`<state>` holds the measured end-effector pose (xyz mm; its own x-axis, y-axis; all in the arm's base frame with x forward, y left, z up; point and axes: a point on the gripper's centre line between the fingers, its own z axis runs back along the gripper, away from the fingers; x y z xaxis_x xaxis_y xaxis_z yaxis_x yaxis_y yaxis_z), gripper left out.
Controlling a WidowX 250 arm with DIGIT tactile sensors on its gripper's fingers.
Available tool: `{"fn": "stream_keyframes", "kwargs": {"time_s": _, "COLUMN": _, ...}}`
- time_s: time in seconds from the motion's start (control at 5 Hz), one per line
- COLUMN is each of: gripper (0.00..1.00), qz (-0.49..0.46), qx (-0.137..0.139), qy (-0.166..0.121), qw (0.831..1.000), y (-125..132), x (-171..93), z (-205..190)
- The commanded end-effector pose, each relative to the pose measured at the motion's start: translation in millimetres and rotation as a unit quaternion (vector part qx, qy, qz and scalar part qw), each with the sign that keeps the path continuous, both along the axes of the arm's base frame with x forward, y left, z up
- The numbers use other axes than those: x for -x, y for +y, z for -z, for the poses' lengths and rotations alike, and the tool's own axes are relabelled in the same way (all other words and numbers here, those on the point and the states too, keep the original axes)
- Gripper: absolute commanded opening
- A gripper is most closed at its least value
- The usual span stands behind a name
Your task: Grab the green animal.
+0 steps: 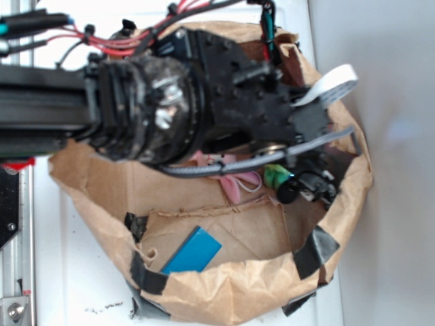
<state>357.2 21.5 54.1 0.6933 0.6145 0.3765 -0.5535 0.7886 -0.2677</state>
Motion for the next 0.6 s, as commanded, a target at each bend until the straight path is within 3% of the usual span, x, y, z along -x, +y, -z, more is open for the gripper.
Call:
{"fn": "stream_keyframes", "kwargs": {"time_s": 0.0, "gripper": 0.12, "qz": 0.035, "qx": -0.036, "qy": -0.003, "qw": 0.999, "y": -16.7, "x": 24.8, "z": -0.4}}
{"fn": "stream_keyframes", "kwargs": {"time_s": 0.2, "gripper": 0.0, "qz": 0.05, "qx": -0.035, "qy": -0.012, "qw": 0.998, "y": -7.9, "x": 8.7, "z": -5.5}}
{"fn": "stream_keyframes", "kwargs": {"time_s": 0.4, "gripper": 0.0, "qz": 0.086, "qx": -0.028, "qy": 0.024, "qw": 0.996, "y": -3.8, "x": 7.8, "z": -31.1}}
